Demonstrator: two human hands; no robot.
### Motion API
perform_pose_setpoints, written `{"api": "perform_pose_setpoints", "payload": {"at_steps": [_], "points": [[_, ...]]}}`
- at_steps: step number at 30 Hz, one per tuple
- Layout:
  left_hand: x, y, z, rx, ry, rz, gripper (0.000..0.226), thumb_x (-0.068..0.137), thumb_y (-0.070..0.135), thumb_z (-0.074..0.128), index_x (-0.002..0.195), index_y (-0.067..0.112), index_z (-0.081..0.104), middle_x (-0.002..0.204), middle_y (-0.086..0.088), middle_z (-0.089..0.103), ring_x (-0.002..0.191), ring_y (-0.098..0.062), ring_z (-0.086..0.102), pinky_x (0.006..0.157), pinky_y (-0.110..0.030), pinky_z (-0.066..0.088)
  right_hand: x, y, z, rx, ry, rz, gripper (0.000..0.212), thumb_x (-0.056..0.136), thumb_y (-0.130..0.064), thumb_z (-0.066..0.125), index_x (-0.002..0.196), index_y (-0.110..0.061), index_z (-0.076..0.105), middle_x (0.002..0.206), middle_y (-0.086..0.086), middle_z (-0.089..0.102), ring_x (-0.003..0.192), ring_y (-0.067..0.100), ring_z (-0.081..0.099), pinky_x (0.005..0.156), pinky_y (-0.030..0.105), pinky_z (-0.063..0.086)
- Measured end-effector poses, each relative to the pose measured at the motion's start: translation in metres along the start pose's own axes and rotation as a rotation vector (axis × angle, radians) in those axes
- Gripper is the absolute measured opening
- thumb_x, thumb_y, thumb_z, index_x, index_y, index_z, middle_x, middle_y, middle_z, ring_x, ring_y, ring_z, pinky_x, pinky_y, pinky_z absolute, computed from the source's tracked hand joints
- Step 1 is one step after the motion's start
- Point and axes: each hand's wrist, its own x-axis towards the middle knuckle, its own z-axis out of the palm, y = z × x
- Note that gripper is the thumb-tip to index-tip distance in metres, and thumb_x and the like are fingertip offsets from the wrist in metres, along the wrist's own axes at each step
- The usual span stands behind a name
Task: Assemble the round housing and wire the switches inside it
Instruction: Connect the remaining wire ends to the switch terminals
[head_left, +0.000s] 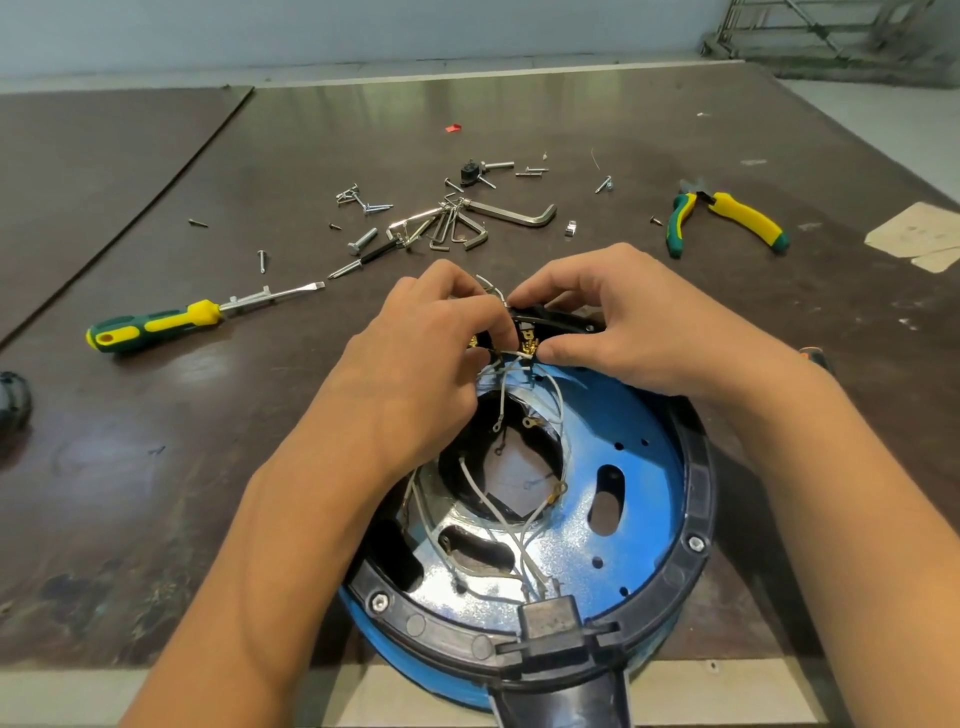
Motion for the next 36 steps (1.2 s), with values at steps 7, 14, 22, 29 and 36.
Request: {"api": "perform_pose_setpoints", "payload": {"at_steps": [7, 14, 22, 29, 36], "points": [[0.0004, 0.0003, -0.0012, 0.005, -0.018, -0.001, 0.029, 0.091, 0.012, 0.060, 0.098, 0.040, 0.063, 0.115, 0.013, 0.043, 0.109, -0.012, 0.042, 0.083, -0.047, 0.050, 0.0025, 0.0043, 0.0022, 0.034, 0.012, 0.003, 0.039, 0.083, -0.012, 0.079, 0.119, -0.027, 0.071, 0.110, -0.011, 0.072, 0.107, 0.006, 0.066, 0.098, 0.038, 0.053], [0.0013, -0.0001, -0.0004, 0.009, -0.025, -0.006, 0.028, 0.090, 0.011, 0.060, 0.097, 0.038, 0.062, 0.115, 0.013, 0.042, 0.110, -0.013, 0.041, 0.084, -0.049, 0.050, 0.0024, 0.0051, 0.0032, 0.042, 0.024, 0.005, 0.039, 0.083, -0.013, 0.080, 0.117, -0.028, 0.071, 0.109, -0.010, 0.072, 0.105, 0.006, 0.066, 0.098, 0.039, 0.054], [0.0026, -0.0008, 0.0003, 0.001, -0.024, -0.011, 0.029, 0.090, 0.009, 0.061, 0.097, 0.038, 0.063, 0.115, 0.012, 0.043, 0.111, -0.015, 0.042, 0.085, -0.050, 0.049, 0.0013, 0.0039, 0.0035, 0.018, 0.041, 0.000, 0.035, 0.084, -0.017, 0.080, 0.115, -0.031, 0.071, 0.108, -0.011, 0.071, 0.103, 0.004, 0.064, 0.095, 0.034, 0.053], [0.0030, -0.0010, 0.0005, -0.013, -0.015, -0.009, 0.030, 0.089, 0.009, 0.063, 0.096, 0.039, 0.063, 0.113, 0.013, 0.043, 0.112, -0.014, 0.043, 0.086, -0.050, 0.049, 0.0008, 0.0019, 0.0038, -0.026, 0.039, -0.016, 0.032, 0.087, -0.018, 0.076, 0.116, -0.029, 0.071, 0.108, -0.011, 0.071, 0.102, 0.004, 0.064, 0.095, 0.030, 0.052], [0.0023, -0.0016, 0.0002, -0.018, -0.014, -0.002, 0.029, 0.090, 0.010, 0.062, 0.100, 0.038, 0.064, 0.115, 0.012, 0.045, 0.111, -0.015, 0.043, 0.086, -0.049, 0.049, 0.0006, 0.0017, 0.0039, -0.023, 0.042, -0.026, 0.030, 0.087, -0.015, 0.072, 0.115, -0.027, 0.072, 0.106, -0.010, 0.072, 0.100, 0.003, 0.066, 0.091, 0.024, 0.054]]}}
